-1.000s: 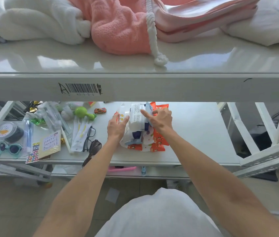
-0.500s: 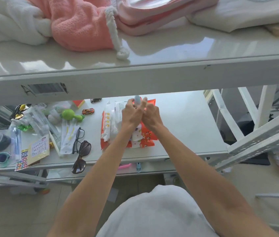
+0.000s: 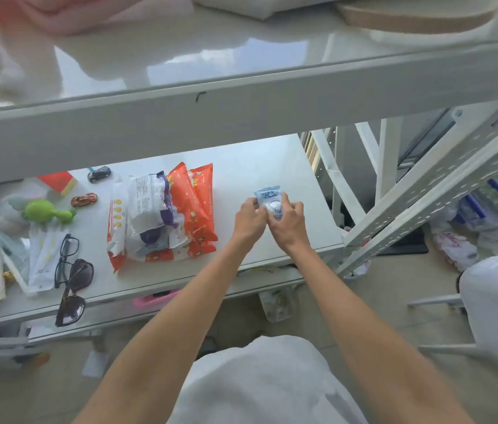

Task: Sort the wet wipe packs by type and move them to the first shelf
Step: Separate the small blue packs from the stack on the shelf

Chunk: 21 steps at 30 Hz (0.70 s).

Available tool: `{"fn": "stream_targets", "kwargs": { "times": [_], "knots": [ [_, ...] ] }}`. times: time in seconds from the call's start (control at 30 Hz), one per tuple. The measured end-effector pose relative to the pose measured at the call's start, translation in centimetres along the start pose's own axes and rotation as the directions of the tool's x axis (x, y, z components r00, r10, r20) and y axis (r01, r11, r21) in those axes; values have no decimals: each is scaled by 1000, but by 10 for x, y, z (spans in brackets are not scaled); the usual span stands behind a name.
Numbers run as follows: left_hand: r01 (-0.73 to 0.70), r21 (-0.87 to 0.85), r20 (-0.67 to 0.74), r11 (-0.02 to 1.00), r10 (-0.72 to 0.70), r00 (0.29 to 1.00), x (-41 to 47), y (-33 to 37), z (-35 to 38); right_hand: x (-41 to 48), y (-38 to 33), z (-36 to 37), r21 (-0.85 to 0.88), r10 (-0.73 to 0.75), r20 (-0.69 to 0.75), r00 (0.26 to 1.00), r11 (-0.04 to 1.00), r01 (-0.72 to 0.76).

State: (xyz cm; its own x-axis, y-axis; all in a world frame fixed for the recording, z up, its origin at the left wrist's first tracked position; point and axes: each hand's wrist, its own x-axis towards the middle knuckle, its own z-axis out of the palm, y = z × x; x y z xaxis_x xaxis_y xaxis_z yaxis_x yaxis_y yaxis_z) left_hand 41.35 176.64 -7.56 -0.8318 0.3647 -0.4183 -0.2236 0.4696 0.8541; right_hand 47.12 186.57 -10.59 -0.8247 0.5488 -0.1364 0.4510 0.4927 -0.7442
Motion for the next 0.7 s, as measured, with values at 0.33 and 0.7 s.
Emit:
{"fn": "stream_targets", "kwargs": {
  "times": [0.33, 0.7],
  "knots": [
    [-247, 494, 212, 834, 160, 964, -24, -21, 83, -23, 89, -7, -366, -114, -145, 983, 929, 54],
    [-302, 542, 284, 785, 167, 944, -16, -6, 112, -28, 99, -24, -475, -78, -128, 989, 880, 8]
  ]
}}
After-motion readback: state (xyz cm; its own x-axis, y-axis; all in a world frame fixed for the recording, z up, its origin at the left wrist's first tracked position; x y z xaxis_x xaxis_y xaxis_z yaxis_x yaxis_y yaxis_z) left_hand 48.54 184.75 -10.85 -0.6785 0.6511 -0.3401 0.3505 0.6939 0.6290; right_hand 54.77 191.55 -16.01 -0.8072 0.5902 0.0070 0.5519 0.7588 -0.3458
